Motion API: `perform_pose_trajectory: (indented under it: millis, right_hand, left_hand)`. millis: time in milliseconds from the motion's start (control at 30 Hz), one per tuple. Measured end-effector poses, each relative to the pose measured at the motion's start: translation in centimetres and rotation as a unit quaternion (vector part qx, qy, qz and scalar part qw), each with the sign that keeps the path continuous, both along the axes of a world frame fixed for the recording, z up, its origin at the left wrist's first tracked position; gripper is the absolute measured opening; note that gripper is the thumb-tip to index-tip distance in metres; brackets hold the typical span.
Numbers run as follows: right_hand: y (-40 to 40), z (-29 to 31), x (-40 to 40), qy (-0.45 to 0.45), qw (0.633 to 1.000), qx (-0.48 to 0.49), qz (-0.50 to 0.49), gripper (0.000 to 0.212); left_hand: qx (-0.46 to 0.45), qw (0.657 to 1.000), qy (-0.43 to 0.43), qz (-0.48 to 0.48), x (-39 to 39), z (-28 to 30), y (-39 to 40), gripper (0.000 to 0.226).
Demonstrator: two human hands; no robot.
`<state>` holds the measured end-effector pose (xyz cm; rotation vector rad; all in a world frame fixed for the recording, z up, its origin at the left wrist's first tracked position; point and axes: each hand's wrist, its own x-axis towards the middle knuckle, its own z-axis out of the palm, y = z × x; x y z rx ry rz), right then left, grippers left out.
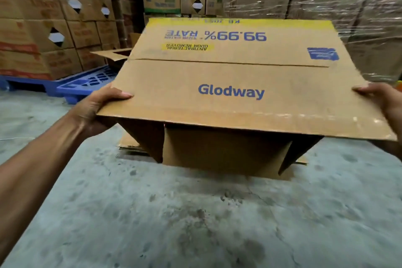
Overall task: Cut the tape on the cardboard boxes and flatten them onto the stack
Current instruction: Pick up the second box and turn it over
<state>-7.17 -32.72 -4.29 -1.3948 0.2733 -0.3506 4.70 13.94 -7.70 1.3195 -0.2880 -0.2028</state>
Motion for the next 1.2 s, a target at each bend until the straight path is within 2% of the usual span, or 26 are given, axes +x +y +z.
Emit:
perform_pose_trajectory:
  millis: [67,167,200,267,333,400,433,500,600,667,733,800,867,933,1000,1067,1100,1133,1200]
  right_hand:
    - [0.3,-0.5,-0.3,-0.017,0.999,-0.034,0.015,0.032]
    - [0.0,-2.2,-0.5,-0.039,0.999,-0.011,0.02,0.036]
    - [-0.1,-3.0,-0.5,-0.035,0.999,0.0,0.019,0.033]
    - [-0.4,-4.7,-0.3,0.0,1.0,-0.002,0.002,0.03]
    - [0.1,-6.9,-0.2,0.062,0.998,-0.01,-0.025,0.053]
    - [1.1,-9.4,0.1,0.121,0.992,-0.034,-0.029,0.084]
    - [1.8,-10.6,0.1,0.145,0.988,-0.048,-0.027,0.089]
    - [2.9,-12.7,0.1,0.16,0.985,-0.04,-0.055,0.079]
    - [4.6,-14.8,-0.4,0.121,0.98,-0.001,-0.157,0.062]
    - [5.3,-15.9,-0.8,0.105,0.971,0.009,-0.213,0.058]
    - [5.5,-16.9,-1.4,0.108,0.962,-0.011,-0.249,0.05]
    - [5.2,-17.2,-1.9,0.105,0.948,-0.075,-0.292,0.039]
    - [4.9,-16.8,-2.3,0.05,0.934,-0.128,-0.329,0.036]
    - [4.8,-15.8,-2.6,-0.014,0.925,-0.156,-0.347,0.037]
    - [4.7,-14.7,-2.9,-0.059,0.911,-0.219,-0.344,0.038]
    - [5.5,-13.4,-3.0,-0.088,0.873,-0.374,-0.302,0.032]
    - [6.5,-12.7,-3.1,-0.118,0.839,-0.456,-0.272,0.028]
    - [7.7,-12.5,-3.3,-0.161,0.809,-0.516,-0.231,0.024]
    - [11.2,-12.9,-3.9,-0.231,0.774,-0.577,-0.123,0.022]
  left_hand:
    - [0.003,1.0,-0.018,0.006,-0.1,-0.2,-0.2,0.051]
    - [-0.054,0.998,0.009,0.03,0.0,-1.2,0.1,0.022]
    - [-0.076,0.995,0.041,0.042,0.3,-1.8,0.2,0.031]
    - [-0.024,0.992,0.084,0.089,0.7,-3.7,-0.2,0.063]
    - [0.065,0.983,0.119,0.122,0.7,-6.3,-0.9,0.089]
    - [0.087,0.973,0.153,0.148,0.1,-8.1,-1.9,0.086]
    - [0.077,0.968,0.164,0.172,-0.2,-8.8,-2.5,0.079]
    - [0.075,0.961,0.165,0.21,-0.7,-9.7,-3.7,0.074]
    - [0.115,0.95,0.127,0.261,-1.7,-11.8,-4.5,0.096]
    - [0.086,0.937,0.119,0.316,-2.2,-13.1,-4.7,0.097]
    - [0.061,0.913,0.128,0.381,-2.5,-13.5,-4.6,0.078]
    - [0.083,0.875,0.114,0.463,-2.4,-13.3,-4.6,0.052]
    - [0.14,0.843,0.03,0.518,-3.0,-12.1,-4.9,0.039]
    - [0.261,0.816,-0.136,0.498,-3.8,-11.0,-5.3,0.036]
    - [0.453,0.757,-0.279,0.381,-3.8,-10.9,-6.0,0.035]
    - [0.583,0.704,-0.317,0.255,-3.7,-10.8,-7.3,0.039]
    - [0.61,0.697,-0.313,0.212,-3.8,-10.4,-8.3,0.044]
    - [0.615,0.706,-0.305,0.172,-4.0,-10.1,-9.4,0.05]
    - [0.6,0.723,-0.329,0.096,-4.5,-9.5,-11.6,0.06]
